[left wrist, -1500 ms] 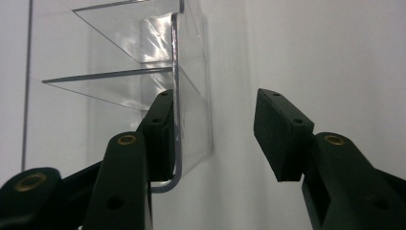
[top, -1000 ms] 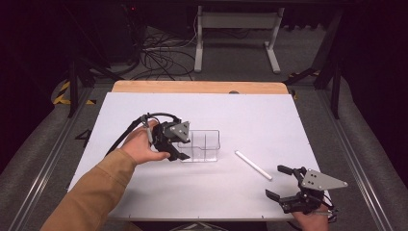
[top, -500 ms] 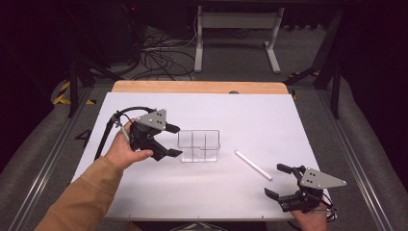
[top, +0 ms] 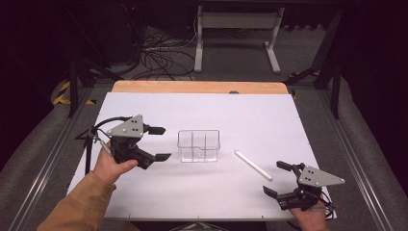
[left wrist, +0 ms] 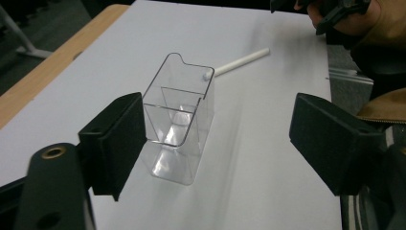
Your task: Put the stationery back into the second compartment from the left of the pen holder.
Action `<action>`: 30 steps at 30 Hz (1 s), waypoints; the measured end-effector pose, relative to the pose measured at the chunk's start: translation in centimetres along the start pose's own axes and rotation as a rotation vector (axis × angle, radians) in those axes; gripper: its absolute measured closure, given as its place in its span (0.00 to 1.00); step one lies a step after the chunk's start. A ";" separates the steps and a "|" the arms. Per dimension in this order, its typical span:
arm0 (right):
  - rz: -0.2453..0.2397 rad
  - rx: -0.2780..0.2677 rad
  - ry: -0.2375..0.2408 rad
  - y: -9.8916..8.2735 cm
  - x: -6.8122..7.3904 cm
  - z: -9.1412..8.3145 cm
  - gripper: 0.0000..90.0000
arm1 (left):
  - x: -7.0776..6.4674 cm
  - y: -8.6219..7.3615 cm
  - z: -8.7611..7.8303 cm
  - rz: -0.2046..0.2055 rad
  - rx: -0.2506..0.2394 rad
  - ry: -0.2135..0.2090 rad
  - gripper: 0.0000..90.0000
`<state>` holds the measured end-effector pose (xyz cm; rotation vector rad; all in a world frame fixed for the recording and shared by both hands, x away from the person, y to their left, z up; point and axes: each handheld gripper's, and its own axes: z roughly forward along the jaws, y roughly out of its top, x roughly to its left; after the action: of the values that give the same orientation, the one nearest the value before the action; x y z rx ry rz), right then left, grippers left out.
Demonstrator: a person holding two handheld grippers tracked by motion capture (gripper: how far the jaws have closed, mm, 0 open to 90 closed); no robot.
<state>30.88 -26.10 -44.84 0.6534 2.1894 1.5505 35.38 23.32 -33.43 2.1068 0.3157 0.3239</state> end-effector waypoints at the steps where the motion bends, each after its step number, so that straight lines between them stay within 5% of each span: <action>1: 0.000 0.001 -0.005 0.1 0.0 0.0 0.05 | -0.3 -0.3 -0.2 -0.009 -0.011 0.025 0.19; 13: 0.001 0.010 -0.025 1.3 -0.3 0.7 0.04 | -2.8 -5.4 -1.5 -0.154 -0.199 0.157 0.08; 24: -0.008 0.031 -0.029 2.1 -0.3 1.8 0.06 | -5.0 -10.8 -2.0 -0.216 -0.242 0.285 0.10; 27: -0.010 0.038 -0.034 2.2 -0.3 1.9 0.07 | -5.4 -11.8 -2.1 -0.211 -0.220 0.342 0.10; 30: -0.002 0.046 -0.038 2.3 -0.4 2.0 0.07 | -5.6 -12.6 -2.3 -0.231 -0.219 0.352 0.10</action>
<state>32.64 -24.16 -43.25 0.6884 2.2022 1.4787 28.19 29.66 -43.52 1.7731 0.6921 0.5655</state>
